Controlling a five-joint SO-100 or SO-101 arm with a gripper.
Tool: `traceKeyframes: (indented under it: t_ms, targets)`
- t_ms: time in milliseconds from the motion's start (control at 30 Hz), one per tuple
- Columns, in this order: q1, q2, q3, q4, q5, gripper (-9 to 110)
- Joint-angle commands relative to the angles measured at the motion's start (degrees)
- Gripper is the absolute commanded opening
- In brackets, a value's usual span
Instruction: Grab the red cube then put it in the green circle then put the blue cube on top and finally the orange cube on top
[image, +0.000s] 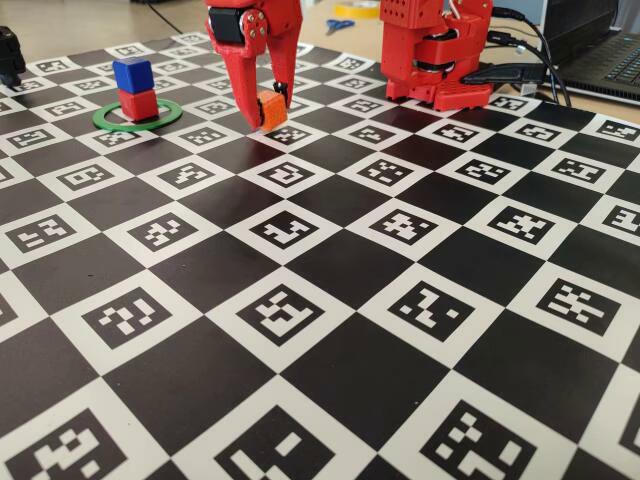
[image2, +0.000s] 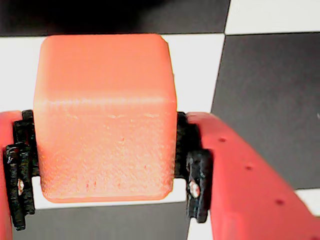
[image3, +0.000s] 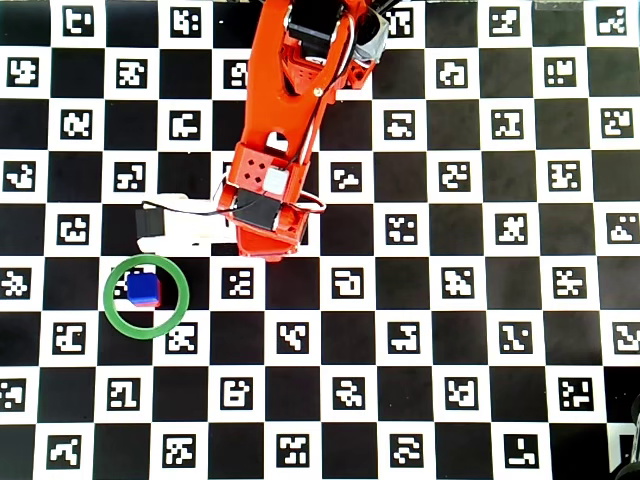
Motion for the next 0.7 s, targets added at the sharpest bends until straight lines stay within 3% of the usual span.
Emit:
traceKeyframes:
  t_ms: [0, 667]
  targets:
    - [1.4, 4.0, -10.0, 6.2, -1.1, 6]
    - [6.9, 1.1, -35.1, 24.6, -8.1, 4]
